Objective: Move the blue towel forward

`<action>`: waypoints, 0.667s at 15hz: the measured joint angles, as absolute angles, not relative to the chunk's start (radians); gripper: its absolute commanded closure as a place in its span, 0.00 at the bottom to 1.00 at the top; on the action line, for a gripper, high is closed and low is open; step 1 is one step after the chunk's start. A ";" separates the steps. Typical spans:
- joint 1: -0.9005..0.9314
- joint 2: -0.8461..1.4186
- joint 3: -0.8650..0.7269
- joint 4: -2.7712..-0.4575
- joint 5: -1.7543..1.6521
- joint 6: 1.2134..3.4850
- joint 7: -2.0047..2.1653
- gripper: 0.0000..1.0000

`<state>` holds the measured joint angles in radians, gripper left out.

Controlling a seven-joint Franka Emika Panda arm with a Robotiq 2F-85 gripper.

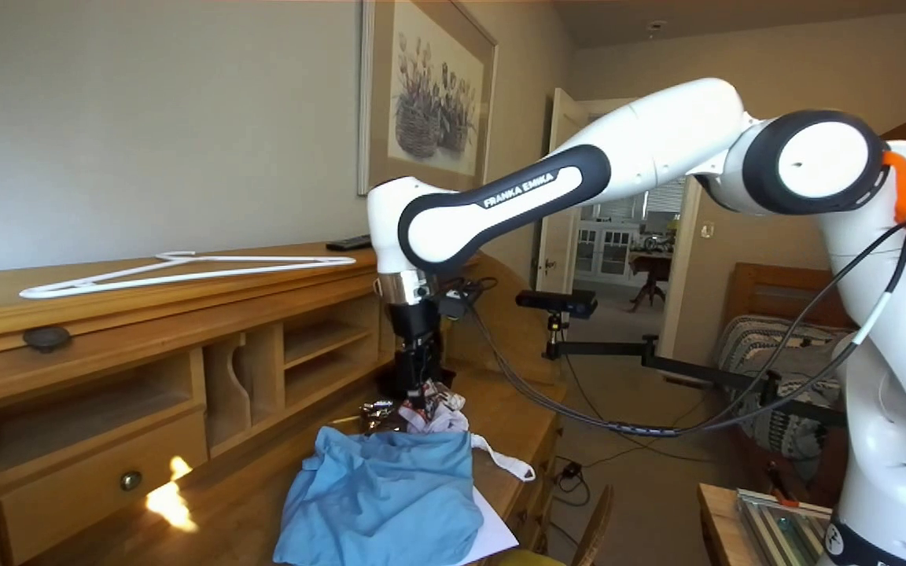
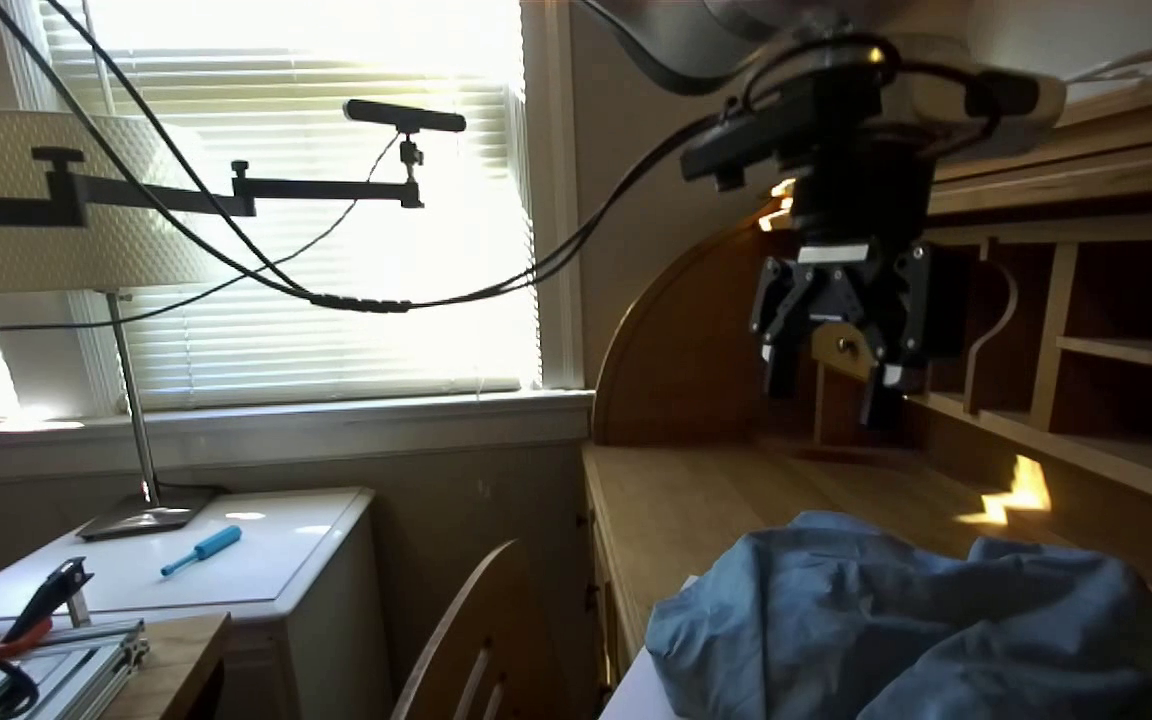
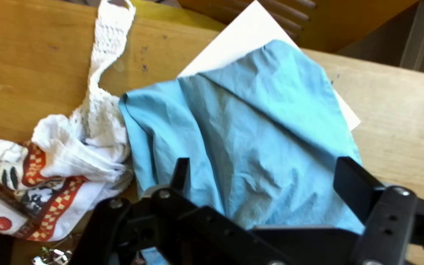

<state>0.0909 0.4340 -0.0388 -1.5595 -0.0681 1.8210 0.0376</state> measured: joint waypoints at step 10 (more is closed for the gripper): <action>0.050 0.178 -0.039 -1.769 -0.069 1.691 0.061 0.00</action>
<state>0.0496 0.1781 -0.0394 -1.7691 -0.0692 1.6914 0.0609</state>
